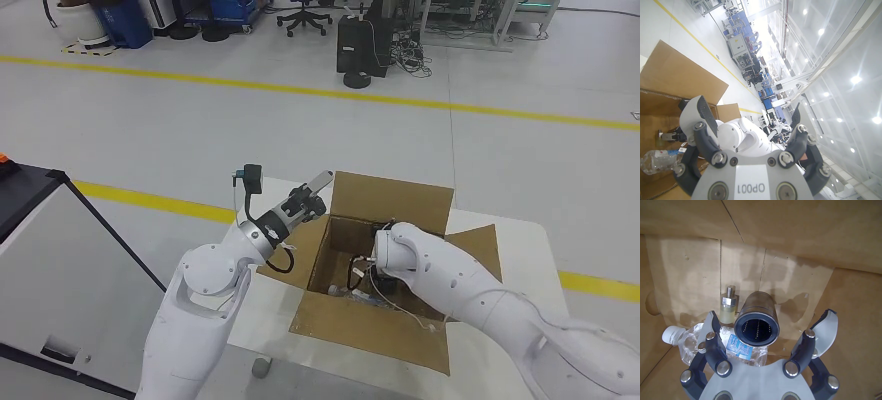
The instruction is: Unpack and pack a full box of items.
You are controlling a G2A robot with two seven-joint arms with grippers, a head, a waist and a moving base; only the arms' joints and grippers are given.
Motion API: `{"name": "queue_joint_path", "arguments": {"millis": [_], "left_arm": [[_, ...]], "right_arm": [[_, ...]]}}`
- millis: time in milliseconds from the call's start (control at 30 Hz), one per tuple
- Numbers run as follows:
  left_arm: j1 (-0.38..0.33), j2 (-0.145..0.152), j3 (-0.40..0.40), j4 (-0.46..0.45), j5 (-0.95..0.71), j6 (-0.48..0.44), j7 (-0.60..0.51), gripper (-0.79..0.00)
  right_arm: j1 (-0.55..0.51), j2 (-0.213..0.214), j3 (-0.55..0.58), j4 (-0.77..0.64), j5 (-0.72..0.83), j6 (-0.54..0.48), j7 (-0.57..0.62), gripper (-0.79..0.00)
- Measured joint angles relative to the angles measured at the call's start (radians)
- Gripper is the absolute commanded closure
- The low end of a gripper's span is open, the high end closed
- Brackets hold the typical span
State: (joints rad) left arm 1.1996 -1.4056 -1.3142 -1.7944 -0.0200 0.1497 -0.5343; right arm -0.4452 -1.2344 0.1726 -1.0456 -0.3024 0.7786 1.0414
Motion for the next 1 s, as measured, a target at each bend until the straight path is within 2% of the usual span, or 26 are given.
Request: {"name": "queue_joint_path", "arguments": {"millis": [33,133,633,833,1000], "left_arm": [[0.000,0.000,0.000,0.000,0.000,0.000,0.000,-0.785],[0.000,0.000,0.000,0.000,0.000,0.000,0.000,-0.785],[0.000,0.000,0.000,0.000,0.000,0.000,0.000,-0.785],[0.000,0.000,0.000,0.000,0.000,0.000,0.000,-0.785],[0.000,0.000,0.000,0.000,0.000,0.000,0.000,-0.785]], "right_arm": [[0.000,0.000,-0.002,-0.001,0.000,0.002,-0.002,-0.394],[-0.002,0.001,-0.003,-0.001,-0.003,0.006,-0.006,0.000],[-0.009,0.005,-0.003,-0.036,-0.032,0.017,-0.017,0.000],[-0.015,0.025,0.007,-0.098,-0.035,0.033,-0.033,0.000],[-0.037,0.059,0.044,-0.186,-0.045,0.038,-0.045,0.000]]}}
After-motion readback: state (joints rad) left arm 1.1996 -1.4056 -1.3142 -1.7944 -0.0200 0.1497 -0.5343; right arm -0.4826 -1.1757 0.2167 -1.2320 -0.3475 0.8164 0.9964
